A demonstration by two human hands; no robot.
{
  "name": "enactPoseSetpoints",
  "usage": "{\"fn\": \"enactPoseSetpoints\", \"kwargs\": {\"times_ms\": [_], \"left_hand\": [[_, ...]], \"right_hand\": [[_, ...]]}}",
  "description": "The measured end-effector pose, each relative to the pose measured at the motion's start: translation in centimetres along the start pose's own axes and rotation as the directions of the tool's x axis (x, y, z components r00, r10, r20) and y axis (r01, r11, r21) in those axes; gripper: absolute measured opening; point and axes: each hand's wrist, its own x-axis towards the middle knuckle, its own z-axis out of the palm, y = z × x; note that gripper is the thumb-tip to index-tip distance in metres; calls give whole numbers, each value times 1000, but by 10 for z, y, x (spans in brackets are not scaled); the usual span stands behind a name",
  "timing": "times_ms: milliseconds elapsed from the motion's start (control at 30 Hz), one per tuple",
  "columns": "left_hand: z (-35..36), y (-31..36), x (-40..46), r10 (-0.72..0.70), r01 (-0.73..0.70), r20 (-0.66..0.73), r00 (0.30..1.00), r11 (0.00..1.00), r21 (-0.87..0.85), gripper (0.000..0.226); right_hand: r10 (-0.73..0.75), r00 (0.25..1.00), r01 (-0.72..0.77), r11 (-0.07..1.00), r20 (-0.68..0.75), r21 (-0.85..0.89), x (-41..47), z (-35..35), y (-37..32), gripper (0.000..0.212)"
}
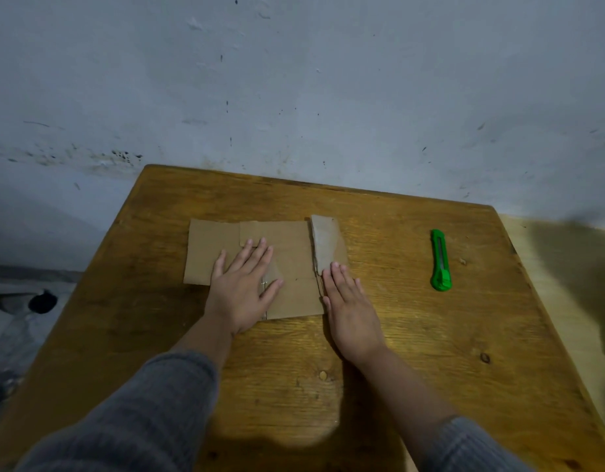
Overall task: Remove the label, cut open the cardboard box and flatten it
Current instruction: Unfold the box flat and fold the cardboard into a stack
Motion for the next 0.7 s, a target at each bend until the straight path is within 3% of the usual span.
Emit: {"fn": "enactPoseSetpoints", "kwargs": {"times_ms": [200, 333, 500, 600, 700], "left_hand": [[-5, 4, -2, -37, 37, 6, 999, 999, -29, 61], [-9, 1, -16, -70, 64, -238, 969, 997, -34, 54], [-14, -17, -41, -271, 245, -467, 842, 963, -117, 57], [-12, -20, -52, -447, 350, -414, 793, 891, -290, 66], [-8, -20, -56, -481, 323, -356, 801, 849, -418, 69]], "right_hand": [[-14, 995, 12, 1000, 103, 20, 16, -10, 2, 52], [0, 993, -2, 1000, 119, 20, 13, -13, 2, 52], [31, 988, -34, 999, 150, 14, 11, -18, -1, 51], [44, 987, -48, 999, 155, 21, 10, -20, -5, 51], [57, 984, -61, 998, 167, 20, 9, -22, -5, 51]]}}
